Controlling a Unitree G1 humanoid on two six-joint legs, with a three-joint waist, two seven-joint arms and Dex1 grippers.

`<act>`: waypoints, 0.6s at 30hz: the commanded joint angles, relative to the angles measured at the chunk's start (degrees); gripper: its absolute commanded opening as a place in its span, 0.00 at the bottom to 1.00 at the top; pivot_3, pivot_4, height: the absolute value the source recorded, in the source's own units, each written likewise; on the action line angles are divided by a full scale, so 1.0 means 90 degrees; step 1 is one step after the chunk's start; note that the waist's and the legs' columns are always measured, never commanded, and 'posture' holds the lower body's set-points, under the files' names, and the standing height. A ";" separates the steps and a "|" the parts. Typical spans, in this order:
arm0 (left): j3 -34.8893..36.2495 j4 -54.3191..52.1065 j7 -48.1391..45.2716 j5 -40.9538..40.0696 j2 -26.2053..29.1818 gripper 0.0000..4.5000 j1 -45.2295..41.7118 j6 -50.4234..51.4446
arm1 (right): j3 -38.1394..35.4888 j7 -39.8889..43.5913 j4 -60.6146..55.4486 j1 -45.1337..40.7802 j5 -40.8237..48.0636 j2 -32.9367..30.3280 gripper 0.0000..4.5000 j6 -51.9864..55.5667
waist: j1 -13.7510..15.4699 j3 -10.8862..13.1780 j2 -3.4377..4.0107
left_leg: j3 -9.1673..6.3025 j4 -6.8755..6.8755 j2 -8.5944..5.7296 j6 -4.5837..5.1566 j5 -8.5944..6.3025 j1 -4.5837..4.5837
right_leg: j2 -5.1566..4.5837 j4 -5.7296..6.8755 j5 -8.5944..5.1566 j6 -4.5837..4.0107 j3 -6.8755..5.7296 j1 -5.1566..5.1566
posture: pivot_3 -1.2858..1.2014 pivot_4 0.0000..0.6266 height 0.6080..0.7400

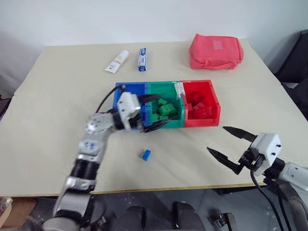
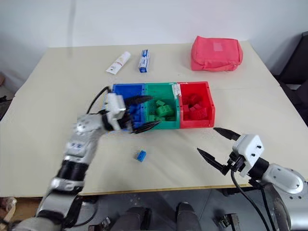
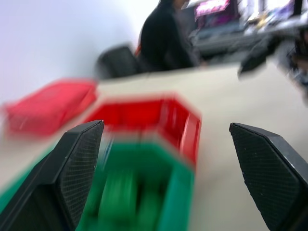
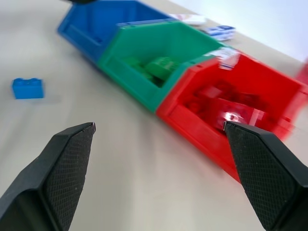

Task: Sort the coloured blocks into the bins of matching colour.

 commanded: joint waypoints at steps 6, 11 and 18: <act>0.1675 -0.1168 -0.0209 -0.0754 0.1417 0.99 0.2164 0.0542 | 0.0630 0.0956 0.0529 -0.0912 -0.0004 -0.0345 1.00 -0.0266 | 0.0125 0.0000 0.0000 | -0.0012 0.0002 -0.0006 0.0004 -0.0003 0.0001 | -0.0014 -0.0009 0.0000 -0.0002 -0.0009 0.0013 | 0.52 0.24 1.00; 0.1782 -0.1165 -0.0570 -0.0682 0.1886 0.99 0.2867 0.0456 | 0.0898 0.1426 0.0755 -0.1258 0.0003 -0.0506 1.00 -0.0289 | 0.0126 0.0000 0.0000 | -0.0013 -0.0002 -0.0003 0.0002 -0.0005 0.0003 | -0.0036 -0.0011 -0.0003 -0.0006 -0.0016 0.0014 | 0.52 0.24 1.00; 0.0648 -0.2296 0.0018 -0.0381 0.1900 0.99 0.2781 0.1727 | 0.0787 0.1820 0.0907 -0.1108 0.0012 -0.0739 1.00 -0.0397 | 0.0126 0.0001 0.0000 | -0.0013 -0.0003 -0.0009 0.0009 -0.0009 0.0003 | -0.0053 -0.0015 -0.0003 -0.0006 -0.0019 0.0018 | 0.52 0.24 1.00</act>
